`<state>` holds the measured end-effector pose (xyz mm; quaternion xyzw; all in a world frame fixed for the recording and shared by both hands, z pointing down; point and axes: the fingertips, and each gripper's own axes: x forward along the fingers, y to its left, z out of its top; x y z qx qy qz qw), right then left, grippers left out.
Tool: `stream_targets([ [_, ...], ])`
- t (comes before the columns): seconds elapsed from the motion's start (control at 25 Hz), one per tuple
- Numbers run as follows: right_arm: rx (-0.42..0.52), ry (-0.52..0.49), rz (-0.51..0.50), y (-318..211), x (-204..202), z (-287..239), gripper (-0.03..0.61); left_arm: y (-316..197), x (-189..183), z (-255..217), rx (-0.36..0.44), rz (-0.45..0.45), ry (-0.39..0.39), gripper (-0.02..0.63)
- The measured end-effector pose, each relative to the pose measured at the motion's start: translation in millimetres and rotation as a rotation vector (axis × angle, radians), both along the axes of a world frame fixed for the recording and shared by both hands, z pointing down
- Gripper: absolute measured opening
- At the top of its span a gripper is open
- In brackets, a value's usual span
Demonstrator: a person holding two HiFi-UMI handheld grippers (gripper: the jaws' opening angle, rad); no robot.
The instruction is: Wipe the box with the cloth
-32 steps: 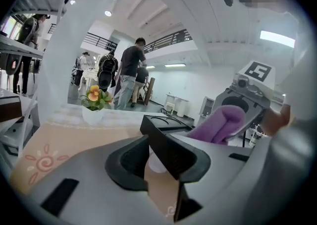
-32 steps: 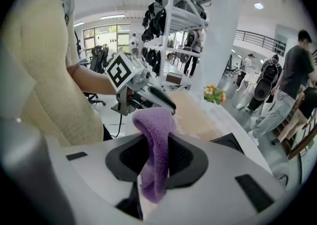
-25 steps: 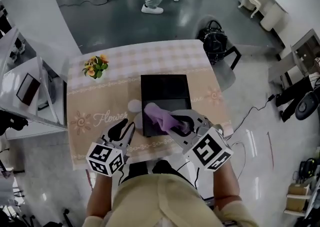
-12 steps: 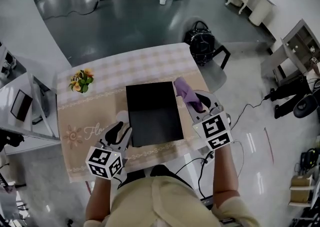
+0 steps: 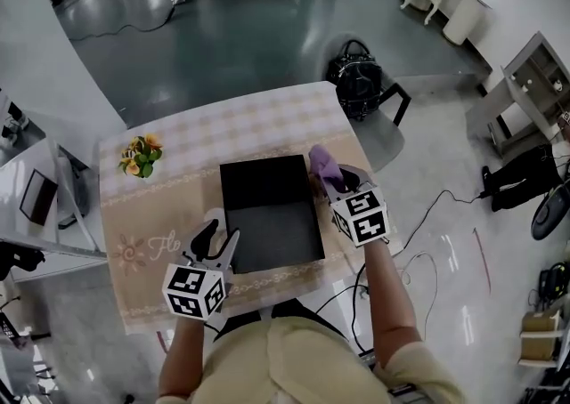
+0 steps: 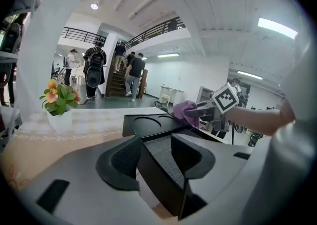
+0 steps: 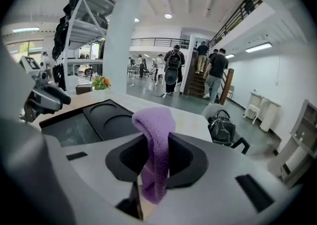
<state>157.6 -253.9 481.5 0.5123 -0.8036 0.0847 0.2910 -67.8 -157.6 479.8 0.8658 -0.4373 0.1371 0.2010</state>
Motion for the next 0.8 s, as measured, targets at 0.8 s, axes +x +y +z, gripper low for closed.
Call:
stream_targets([
  [0.8,-0.213,-0.394,-0.099,54,-30,14,0.101,13,9,11,-0.073,0.065,0.061,0.184],
])
